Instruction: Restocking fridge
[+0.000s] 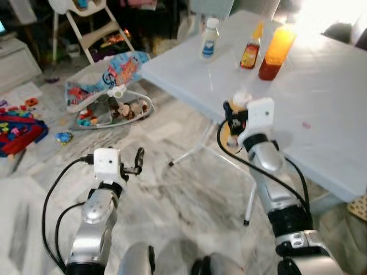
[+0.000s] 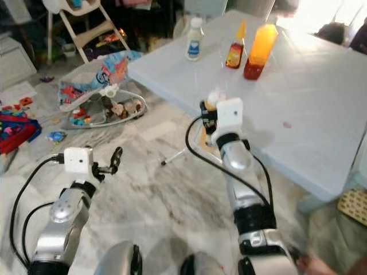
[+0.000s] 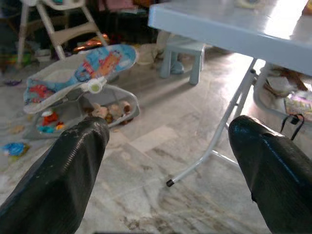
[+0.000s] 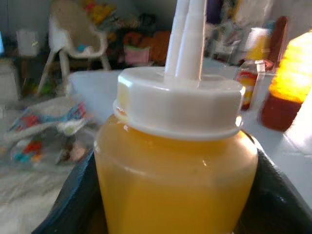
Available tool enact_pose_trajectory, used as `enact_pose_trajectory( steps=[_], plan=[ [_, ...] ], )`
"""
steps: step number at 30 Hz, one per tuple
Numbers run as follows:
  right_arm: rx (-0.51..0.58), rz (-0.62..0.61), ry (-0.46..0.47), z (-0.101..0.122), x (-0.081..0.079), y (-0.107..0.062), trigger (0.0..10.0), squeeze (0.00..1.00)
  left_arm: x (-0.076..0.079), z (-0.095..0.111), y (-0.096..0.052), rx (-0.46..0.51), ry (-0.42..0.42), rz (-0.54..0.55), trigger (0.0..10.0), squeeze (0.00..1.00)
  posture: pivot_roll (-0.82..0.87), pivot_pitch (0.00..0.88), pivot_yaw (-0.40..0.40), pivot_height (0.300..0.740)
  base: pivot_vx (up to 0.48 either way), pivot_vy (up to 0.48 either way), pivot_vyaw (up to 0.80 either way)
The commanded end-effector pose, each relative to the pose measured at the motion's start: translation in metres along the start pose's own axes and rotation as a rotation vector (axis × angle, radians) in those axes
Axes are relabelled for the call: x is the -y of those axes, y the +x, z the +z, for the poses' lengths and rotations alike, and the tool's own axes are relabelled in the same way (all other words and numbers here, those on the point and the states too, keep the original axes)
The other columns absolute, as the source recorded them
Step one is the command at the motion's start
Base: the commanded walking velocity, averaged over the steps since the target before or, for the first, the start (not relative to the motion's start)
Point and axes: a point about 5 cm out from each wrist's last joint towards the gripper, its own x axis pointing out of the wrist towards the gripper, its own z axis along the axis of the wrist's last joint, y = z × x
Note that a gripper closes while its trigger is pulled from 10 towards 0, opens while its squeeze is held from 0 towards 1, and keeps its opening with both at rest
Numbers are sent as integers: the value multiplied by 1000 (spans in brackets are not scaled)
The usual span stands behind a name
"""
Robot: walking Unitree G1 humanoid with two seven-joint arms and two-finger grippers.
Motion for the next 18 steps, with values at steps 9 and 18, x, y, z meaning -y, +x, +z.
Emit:
enact_pose_trajectory(
  steps=[9,18],
  plan=[
    [31,22,7,4,-8,3,10000,0,-2,-3,1,-5,14,-2,10000,0,35,0,-52,740,-360,0,800],
    [21,38,13,-1,-13,1,10000,0,-1,-3,2,6,16,-5,10000,0,45,0,-51,740,-111,0,800]
  ],
)
